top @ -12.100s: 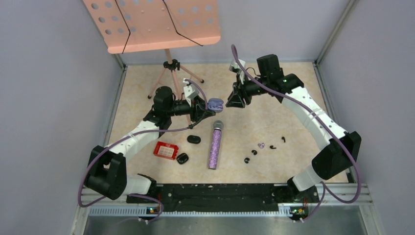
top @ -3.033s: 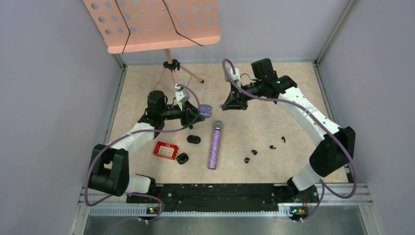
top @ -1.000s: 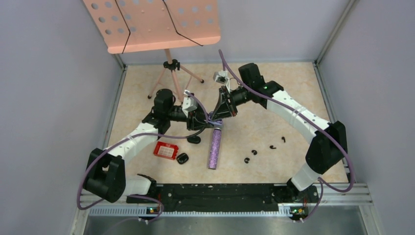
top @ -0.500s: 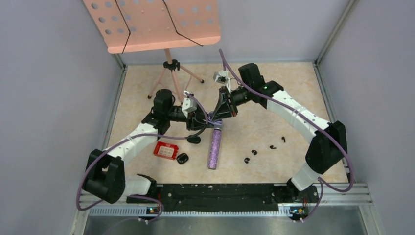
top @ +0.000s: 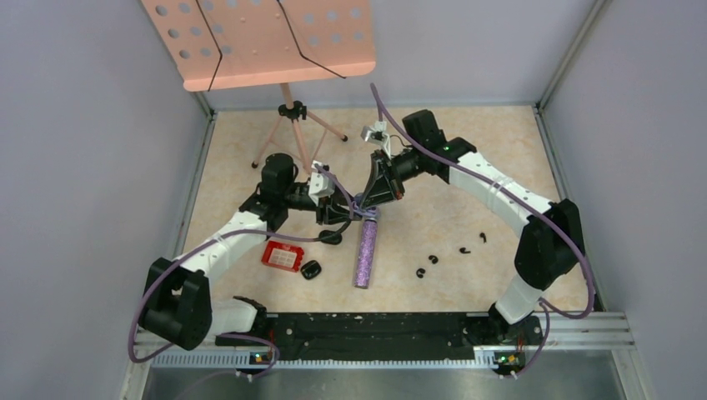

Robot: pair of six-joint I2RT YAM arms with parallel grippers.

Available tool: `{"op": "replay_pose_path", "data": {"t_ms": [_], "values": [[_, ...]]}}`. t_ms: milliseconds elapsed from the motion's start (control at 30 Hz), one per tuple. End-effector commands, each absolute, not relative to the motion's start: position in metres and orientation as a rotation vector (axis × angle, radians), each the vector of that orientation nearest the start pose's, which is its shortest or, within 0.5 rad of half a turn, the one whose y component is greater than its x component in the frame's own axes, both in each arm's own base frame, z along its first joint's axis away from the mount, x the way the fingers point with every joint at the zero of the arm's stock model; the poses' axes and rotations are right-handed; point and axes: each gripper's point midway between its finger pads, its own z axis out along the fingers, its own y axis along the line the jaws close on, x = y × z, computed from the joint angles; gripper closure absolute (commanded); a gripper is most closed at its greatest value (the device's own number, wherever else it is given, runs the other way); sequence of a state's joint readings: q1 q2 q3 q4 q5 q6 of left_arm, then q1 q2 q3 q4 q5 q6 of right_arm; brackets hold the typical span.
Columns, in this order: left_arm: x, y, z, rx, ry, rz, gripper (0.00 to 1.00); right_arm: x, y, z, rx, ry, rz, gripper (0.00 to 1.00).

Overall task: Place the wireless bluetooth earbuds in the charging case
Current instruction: Place the earbud in the charging case.

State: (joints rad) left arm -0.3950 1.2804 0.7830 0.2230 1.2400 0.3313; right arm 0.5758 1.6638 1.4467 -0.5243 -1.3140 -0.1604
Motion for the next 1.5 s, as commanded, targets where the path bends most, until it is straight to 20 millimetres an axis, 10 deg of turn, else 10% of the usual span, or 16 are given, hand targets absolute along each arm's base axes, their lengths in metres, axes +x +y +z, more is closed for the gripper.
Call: {"op": "replay_pose_path", "data": {"t_ms": [0, 1467], "values": [[0.216, -0.271, 0.255, 1.467, 0.97, -1.115, 1.0, 0.23, 0.339, 0.271, -1.379, 1.596, 1.643, 1.0], [0.214, -0.272, 0.268, 1.441, 0.953, -1.113, 1.0, 0.237, 0.345, 0.253, -1.465, 1.516, 1.611, 1.0]]}}
